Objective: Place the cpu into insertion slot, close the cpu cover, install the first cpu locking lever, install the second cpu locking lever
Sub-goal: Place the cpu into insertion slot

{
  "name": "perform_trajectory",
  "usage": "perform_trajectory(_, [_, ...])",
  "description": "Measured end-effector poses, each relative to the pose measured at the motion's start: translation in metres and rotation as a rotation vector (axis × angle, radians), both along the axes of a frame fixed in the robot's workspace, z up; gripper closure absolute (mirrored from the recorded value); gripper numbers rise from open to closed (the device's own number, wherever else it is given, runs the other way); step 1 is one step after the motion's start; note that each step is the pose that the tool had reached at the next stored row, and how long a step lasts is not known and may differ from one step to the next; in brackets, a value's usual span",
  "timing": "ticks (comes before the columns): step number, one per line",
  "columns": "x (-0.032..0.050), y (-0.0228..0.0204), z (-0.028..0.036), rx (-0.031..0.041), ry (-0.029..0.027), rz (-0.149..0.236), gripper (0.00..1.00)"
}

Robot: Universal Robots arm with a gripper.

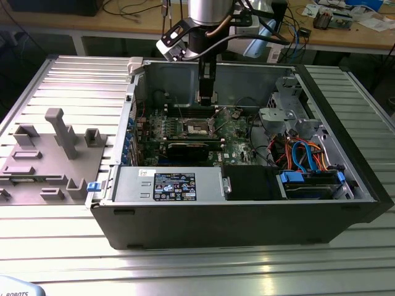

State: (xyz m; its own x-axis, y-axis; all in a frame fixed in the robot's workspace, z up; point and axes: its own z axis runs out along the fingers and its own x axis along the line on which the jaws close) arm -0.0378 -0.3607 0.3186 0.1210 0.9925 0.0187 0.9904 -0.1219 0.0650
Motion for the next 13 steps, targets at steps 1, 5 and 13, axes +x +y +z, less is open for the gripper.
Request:
perform_trajectory(1, [0.0000, 0.0000, 0.0000, 0.0000, 0.0000, -0.003, 0.45])
perform_trajectory(5, [0.0000, 0.0000, 0.0000, 0.0000, 0.0000, -0.014, 0.45])
perform_trajectory(13, [0.0000, 0.0000, 0.0000, -0.0001, 0.0000, -0.046, 0.45])
